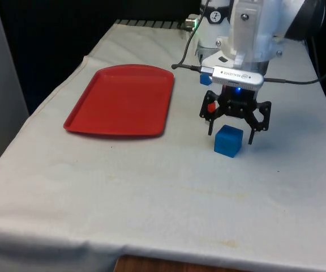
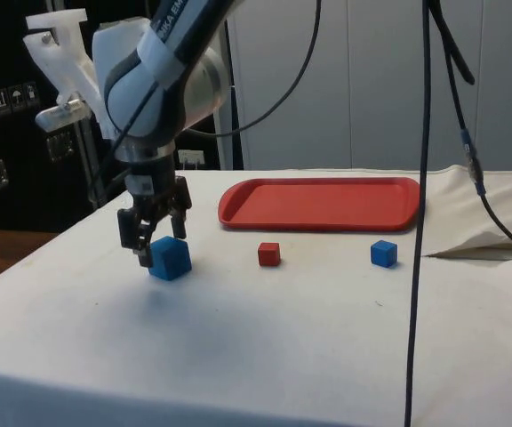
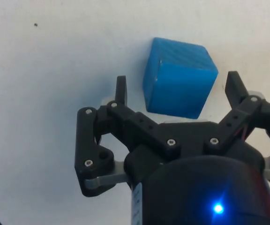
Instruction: Pick up the largest block and place it onto the tray.
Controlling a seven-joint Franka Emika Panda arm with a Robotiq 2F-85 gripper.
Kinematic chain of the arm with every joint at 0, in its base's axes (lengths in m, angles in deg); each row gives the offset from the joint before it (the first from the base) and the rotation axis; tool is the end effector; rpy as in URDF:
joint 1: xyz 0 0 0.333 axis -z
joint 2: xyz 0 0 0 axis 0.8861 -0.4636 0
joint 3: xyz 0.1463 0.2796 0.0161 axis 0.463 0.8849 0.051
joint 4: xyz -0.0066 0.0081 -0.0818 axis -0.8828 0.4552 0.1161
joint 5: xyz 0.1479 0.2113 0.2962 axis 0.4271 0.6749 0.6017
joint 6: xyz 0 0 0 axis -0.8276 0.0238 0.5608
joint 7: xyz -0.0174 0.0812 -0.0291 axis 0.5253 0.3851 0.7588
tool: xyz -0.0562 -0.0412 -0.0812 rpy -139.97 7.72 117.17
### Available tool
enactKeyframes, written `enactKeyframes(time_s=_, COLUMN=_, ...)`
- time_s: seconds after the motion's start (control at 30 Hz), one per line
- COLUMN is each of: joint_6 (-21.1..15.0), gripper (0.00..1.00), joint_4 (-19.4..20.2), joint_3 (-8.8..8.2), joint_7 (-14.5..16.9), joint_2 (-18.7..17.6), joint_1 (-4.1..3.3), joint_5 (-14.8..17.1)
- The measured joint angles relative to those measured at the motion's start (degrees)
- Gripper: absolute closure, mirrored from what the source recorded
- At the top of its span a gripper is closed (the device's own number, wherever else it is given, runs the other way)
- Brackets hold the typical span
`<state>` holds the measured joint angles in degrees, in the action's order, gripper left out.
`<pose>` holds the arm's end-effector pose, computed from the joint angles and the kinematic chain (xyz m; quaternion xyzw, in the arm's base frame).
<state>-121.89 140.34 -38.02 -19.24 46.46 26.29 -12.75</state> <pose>0.6385 0.0729 0.1877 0.9966 -0.0660 0.0276 0.0420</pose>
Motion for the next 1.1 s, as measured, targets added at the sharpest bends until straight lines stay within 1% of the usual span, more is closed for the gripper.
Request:
enactKeyframes(time_s=0.17, joint_6=-0.2, gripper=0.00, joint_4=-0.2, joint_3=0.00, joint_7=-0.7, joint_2=-0.6, joint_1=0.00, joint_5=0.0)
enactKeyframes(time_s=0.47, joint_6=-0.2, gripper=0.00, joint_4=-0.2, joint_3=0.00, joint_7=-0.7, joint_2=-0.6, joint_1=0.00, joint_5=-0.1)
enactKeyframes(time_s=0.5, joint_6=-0.2, gripper=0.03, joint_4=-0.2, joint_3=0.00, joint_7=-0.7, joint_2=-0.6, joint_1=0.00, joint_5=-0.1)
enactKeyframes(time_s=0.53, joint_6=-0.2, gripper=0.03, joint_4=-0.2, joint_3=0.00, joint_7=-0.7, joint_2=-0.6, joint_1=0.00, joint_5=-0.1)
enactKeyframes(time_s=0.6, joint_6=-0.2, gripper=0.22, joint_4=-0.2, joint_3=0.00, joint_7=-0.7, joint_2=-0.6, joint_1=0.00, joint_5=-0.1)
enactKeyframes(time_s=0.67, joint_6=-0.2, gripper=0.45, joint_4=-0.2, joint_3=0.00, joint_7=-0.7, joint_2=-0.6, joint_1=0.00, joint_5=-0.1)
enactKeyframes(time_s=0.7, joint_6=-0.2, gripper=0.72, joint_4=-0.2, joint_3=0.00, joint_7=-0.7, joint_2=-0.6, joint_1=0.00, joint_5=-0.1)
enactKeyframes(time_s=0.77, joint_6=-0.2, gripper=0.93, joint_4=-0.2, joint_3=0.00, joint_7=-0.7, joint_2=-0.6, joint_1=0.00, joint_5=-0.1)
enactKeyframes(time_s=0.8, joint_6=-0.2, gripper=1.00, joint_4=-0.2, joint_3=0.00, joint_7=-0.7, joint_2=-0.6, joint_1=0.00, joint_5=-0.1)
enactKeyframes(time_s=1.1, joint_6=-0.2, gripper=1.00, joint_4=-0.2, joint_3=0.00, joint_7=-0.7, joint_2=-0.6, joint_1=0.00, joint_5=-0.1)
